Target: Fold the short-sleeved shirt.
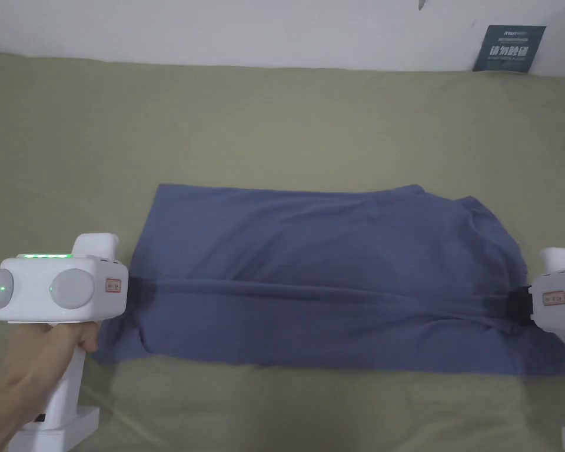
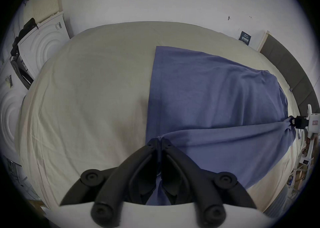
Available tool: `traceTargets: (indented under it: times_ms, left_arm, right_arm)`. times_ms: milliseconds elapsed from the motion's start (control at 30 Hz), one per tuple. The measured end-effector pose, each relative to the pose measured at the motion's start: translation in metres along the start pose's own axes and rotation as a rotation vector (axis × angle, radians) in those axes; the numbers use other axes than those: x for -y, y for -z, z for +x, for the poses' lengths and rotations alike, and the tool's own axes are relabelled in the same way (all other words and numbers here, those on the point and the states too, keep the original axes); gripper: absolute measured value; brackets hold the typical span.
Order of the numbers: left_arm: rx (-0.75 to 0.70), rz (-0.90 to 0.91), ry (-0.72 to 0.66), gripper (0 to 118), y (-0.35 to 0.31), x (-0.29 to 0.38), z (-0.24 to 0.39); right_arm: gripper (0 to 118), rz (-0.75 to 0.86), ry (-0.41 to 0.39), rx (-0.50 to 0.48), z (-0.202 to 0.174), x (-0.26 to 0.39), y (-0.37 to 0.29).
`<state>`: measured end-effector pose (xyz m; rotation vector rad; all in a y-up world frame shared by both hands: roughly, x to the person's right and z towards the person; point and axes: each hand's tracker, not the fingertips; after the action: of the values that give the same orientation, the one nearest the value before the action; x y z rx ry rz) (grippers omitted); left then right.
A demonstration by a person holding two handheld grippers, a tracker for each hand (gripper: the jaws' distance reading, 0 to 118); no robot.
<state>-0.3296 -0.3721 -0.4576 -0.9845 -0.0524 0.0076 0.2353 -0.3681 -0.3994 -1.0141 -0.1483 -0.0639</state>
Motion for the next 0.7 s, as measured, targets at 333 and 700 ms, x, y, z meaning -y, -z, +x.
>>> traceTargets:
  times_ms: [333,700]
  left_arm:
    - [0.003,0.073,-0.036,95,-0.027,0.009,-0.009]
    - [0.007,0.08,-0.059,0,-0.074,0.05,-0.024]
  right_arm:
    - [94,0.065,0.109,-0.025,0.016,0.014,-0.023]
    - [12,0.157,0.028,0.004,0.009,0.074,-0.075]
